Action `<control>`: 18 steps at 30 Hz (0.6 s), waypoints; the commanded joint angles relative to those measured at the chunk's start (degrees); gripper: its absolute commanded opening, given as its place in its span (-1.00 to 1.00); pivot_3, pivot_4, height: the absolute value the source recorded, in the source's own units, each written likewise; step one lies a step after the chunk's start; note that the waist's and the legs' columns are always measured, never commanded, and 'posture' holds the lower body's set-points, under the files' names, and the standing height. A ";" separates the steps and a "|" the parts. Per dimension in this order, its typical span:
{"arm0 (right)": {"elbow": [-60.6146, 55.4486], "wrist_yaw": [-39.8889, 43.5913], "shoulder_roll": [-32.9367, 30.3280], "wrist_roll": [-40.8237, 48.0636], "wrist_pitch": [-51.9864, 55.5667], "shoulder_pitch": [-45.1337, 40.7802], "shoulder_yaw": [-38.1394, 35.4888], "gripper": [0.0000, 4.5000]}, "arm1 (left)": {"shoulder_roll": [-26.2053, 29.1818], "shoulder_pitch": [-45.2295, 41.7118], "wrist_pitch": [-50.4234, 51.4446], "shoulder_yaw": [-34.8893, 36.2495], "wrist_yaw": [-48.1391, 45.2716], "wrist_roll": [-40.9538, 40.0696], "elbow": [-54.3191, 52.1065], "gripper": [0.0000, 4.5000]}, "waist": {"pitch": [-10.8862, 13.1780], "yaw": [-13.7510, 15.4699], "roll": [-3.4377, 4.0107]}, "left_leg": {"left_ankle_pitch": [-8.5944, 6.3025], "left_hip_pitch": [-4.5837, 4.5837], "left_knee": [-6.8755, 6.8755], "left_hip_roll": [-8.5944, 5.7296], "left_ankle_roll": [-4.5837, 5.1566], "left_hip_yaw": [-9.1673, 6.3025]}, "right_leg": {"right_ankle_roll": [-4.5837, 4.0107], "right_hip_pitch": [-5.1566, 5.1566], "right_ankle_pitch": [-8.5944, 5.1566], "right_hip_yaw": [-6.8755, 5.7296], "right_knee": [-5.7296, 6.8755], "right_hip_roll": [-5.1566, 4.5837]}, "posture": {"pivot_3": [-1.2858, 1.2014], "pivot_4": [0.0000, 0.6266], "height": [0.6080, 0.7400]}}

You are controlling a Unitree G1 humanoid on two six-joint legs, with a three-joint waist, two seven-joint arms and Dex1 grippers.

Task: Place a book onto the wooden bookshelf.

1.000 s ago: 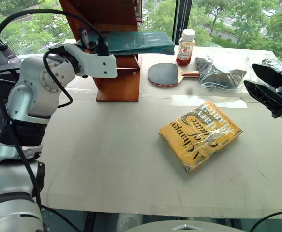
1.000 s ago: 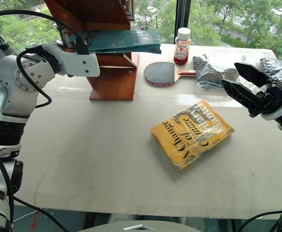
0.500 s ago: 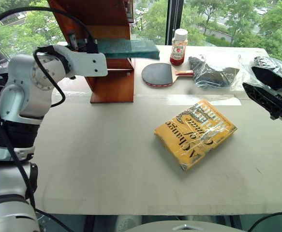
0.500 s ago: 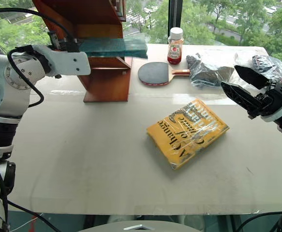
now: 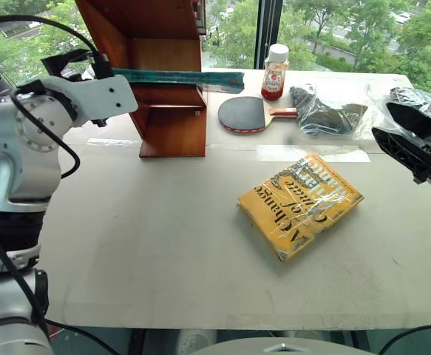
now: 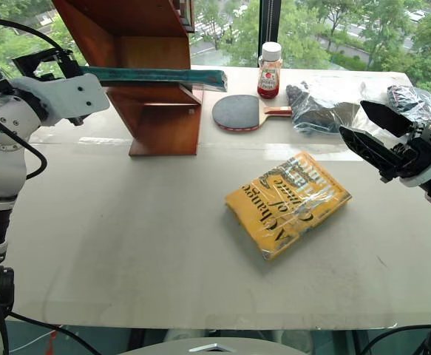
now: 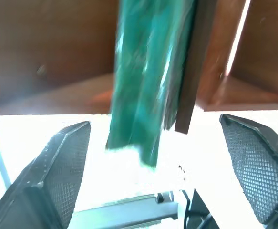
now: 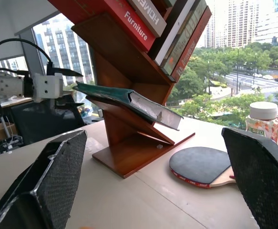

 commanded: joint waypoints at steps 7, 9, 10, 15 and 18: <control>-1.10 9.44 0.05 -13.30 -11.13 20.53 -2.63 1.00 | -20.81 23.34 0.83 8.22 -3.58 -30.13 -21.46 0.99 | -0.11 1.50 0.07 | -0.03 -0.02 0.06 -0.05 0.02 0.02 | 0.03 0.09 -0.01 -0.03 -0.05 -0.16 | 0.03 -0.52 1.00; 2.05 10.93 1.48 -19.04 -17.15 24.76 -1.13 1.00 | -25.45 30.45 3.36 8.18 -3.93 -36.14 -23.61 0.99 | -0.07 1.22 -0.02 | -0.03 -0.06 0.12 -0.05 0.02 0.03 | 0.03 0.03 0.00 -0.02 -0.01 -0.15 | 0.03 -0.52 1.00; 4.67 11.96 2.31 -23.01 -21.46 27.15 0.16 1.00 | -26.62 34.33 2.72 7.15 -3.74 -36.66 -23.49 0.99 | -0.12 1.10 0.00 | -0.03 -0.03 0.14 -0.03 0.03 0.04 | 0.02 0.03 0.00 -0.01 -0.02 -0.12 | 0.03 -0.52 1.00; 15.87 14.04 6.66 -33.04 -36.73 32.33 3.70 1.00 | -31.34 43.61 6.36 3.57 0.43 -37.88 -21.79 0.99 | -0.23 1.03 0.03 | -0.03 0.46 0.10 0.03 0.04 0.14 | -0.13 0.30 -0.23 0.03 0.00 -0.06 | 0.03 -0.52 1.00; 18.18 14.57 7.95 -32.54 -38.01 32.85 4.16 1.00 | -32.78 46.54 4.44 1.44 1.96 -37.76 -20.27 0.99 | -0.40 0.99 0.33 | -0.03 0.50 0.21 0.01 0.04 0.28 | -0.03 0.31 -0.28 0.16 0.05 -0.08 | 0.03 -0.52 1.00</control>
